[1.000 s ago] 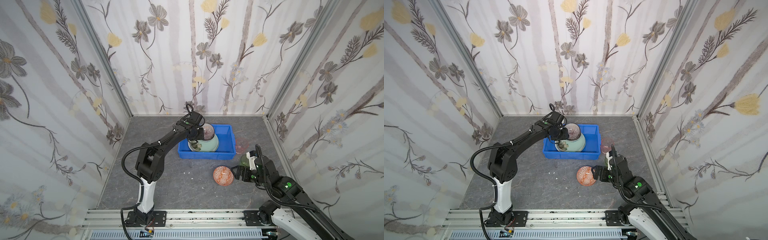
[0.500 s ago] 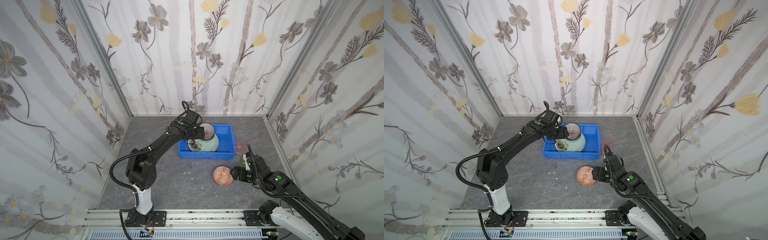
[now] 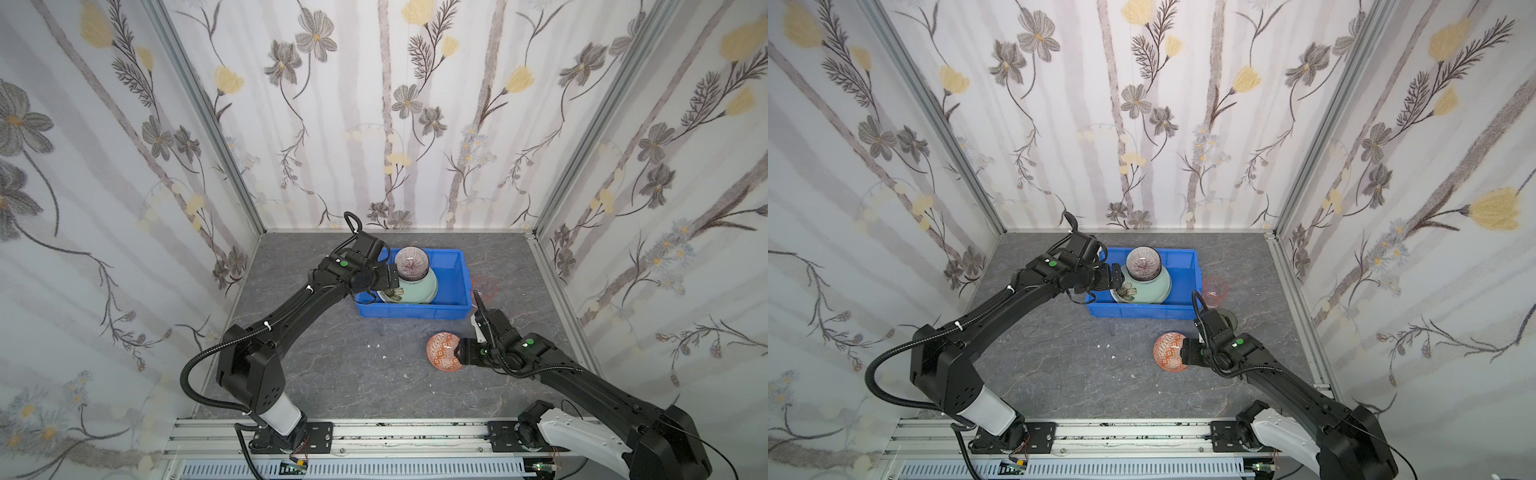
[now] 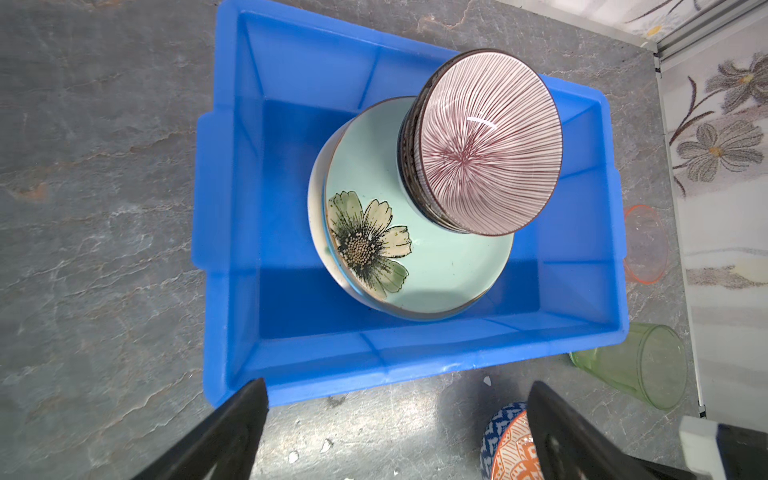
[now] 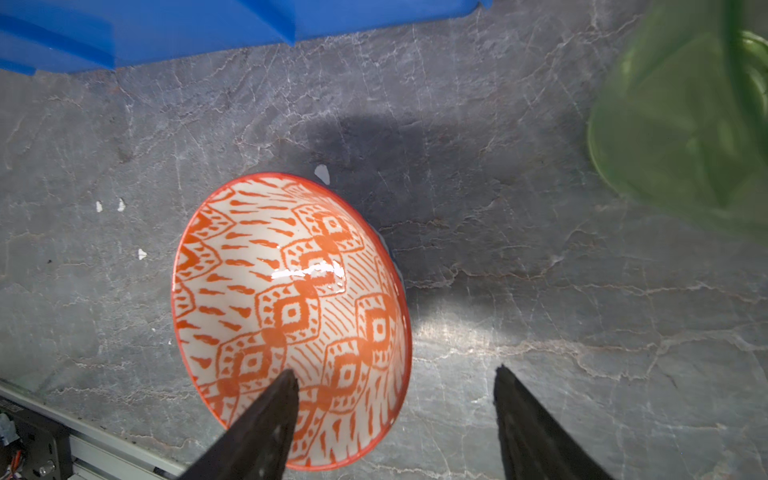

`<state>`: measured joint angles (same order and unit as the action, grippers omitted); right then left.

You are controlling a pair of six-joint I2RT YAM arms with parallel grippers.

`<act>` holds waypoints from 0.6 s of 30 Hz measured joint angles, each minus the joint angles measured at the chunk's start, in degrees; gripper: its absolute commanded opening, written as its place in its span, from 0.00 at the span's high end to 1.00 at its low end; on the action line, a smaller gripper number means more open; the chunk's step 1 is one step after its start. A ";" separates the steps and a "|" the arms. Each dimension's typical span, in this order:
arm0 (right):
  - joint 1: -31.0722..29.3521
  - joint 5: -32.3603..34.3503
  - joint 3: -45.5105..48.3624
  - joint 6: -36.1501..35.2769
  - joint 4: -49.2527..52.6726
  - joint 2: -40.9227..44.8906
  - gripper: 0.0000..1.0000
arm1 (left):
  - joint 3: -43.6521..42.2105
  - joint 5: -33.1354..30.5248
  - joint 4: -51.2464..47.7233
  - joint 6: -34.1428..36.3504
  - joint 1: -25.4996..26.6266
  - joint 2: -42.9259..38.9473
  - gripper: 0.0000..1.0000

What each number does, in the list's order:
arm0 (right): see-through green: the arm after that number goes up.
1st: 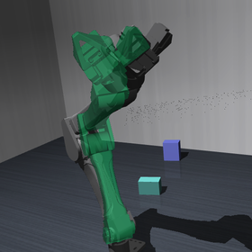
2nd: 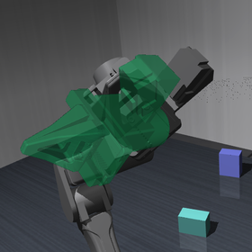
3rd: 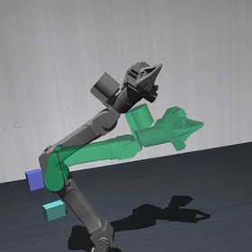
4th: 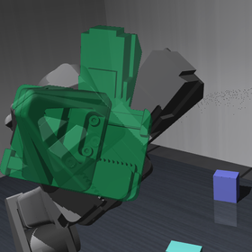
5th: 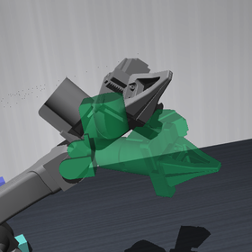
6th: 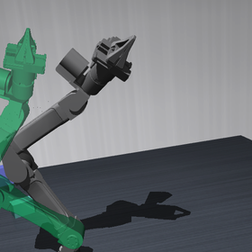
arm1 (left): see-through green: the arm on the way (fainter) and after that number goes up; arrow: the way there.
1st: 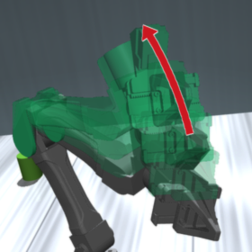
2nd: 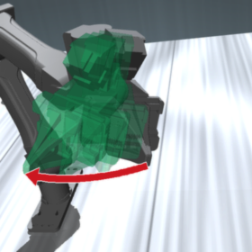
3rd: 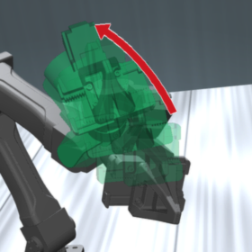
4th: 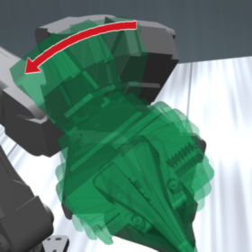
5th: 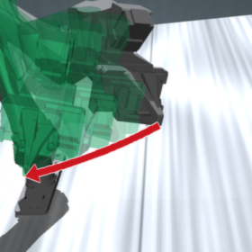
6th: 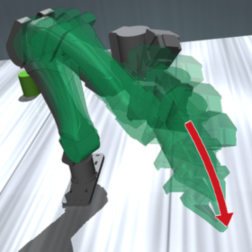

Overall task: Place the mixed dishes into the plastic bin
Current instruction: 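Lift the left gripper from the bin while the right descends to the orange bowl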

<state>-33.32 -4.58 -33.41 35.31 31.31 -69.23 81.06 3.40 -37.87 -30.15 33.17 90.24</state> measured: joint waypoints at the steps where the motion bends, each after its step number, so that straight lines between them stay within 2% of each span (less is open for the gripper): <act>1: 0.00 0.00 -0.02 -0.31 -0.48 -0.96 0.41 | -1.05 -0.17 0.00 -0.33 0.00 -1.20 0.00; 10: 0.00 0.46 -1.62 -3.67 -2.34 -8.13 0.61 | -12.15 -0.63 0.15 -3.32 0.00 -10.71 0.00; 18: -0.04 0.46 -2.27 -5.49 -3.67 -10.47 0.79 | -19.87 -1.68 0.07 -6.99 -0.02 -18.82 0.00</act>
<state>-33.36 -4.12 -35.68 29.82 27.64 -79.70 61.19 1.72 -37.80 -37.15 33.15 71.42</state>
